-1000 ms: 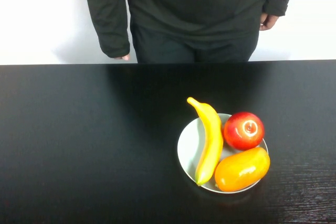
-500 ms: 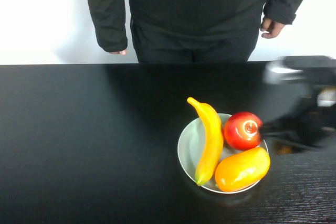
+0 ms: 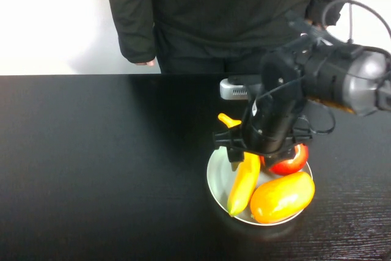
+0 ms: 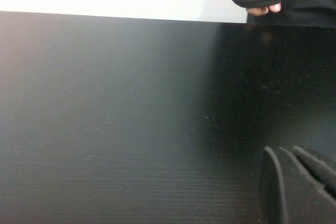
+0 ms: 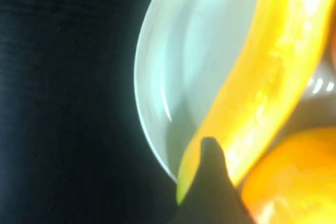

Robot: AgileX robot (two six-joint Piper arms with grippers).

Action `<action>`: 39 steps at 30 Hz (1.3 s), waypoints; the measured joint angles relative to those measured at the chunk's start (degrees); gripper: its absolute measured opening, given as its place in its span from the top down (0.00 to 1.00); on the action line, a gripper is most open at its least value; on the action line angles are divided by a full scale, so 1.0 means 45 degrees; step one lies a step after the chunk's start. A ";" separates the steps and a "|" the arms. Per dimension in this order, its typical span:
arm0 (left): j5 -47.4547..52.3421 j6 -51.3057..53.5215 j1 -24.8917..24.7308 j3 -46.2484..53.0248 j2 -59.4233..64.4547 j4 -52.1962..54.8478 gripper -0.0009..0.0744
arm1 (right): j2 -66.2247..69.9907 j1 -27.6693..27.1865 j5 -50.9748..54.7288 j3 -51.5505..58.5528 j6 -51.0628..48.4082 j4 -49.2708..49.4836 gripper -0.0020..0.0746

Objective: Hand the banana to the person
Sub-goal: Pick up the banana

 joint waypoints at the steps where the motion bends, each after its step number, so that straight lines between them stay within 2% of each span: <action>1: 0.0000 0.0000 0.0000 0.0000 0.0000 0.0000 0.99 | 0.0212 0.0000 0.0026 -0.0108 0.0101 0.0000 0.41; 27: 0.0000 0.0000 0.0000 0.0000 0.0000 0.0000 0.99 | 0.2435 0.0000 -0.1031 -0.0356 0.1614 0.0180 0.40; 30: 0.0000 0.0000 0.0000 0.0000 0.0000 0.0000 0.99 | 0.2608 0.0000 -0.1109 -0.0356 0.1638 0.0180 0.44; 34: 0.0000 0.0000 0.0000 0.0000 0.0000 0.0000 0.99 | 0.2655 0.0000 -0.1139 -0.0356 0.1638 0.0180 0.59; 39: 0.0000 0.0000 0.0000 0.0000 0.0000 0.0000 0.99 | 0.2629 0.0000 -0.1139 -0.0356 0.1682 0.0233 0.60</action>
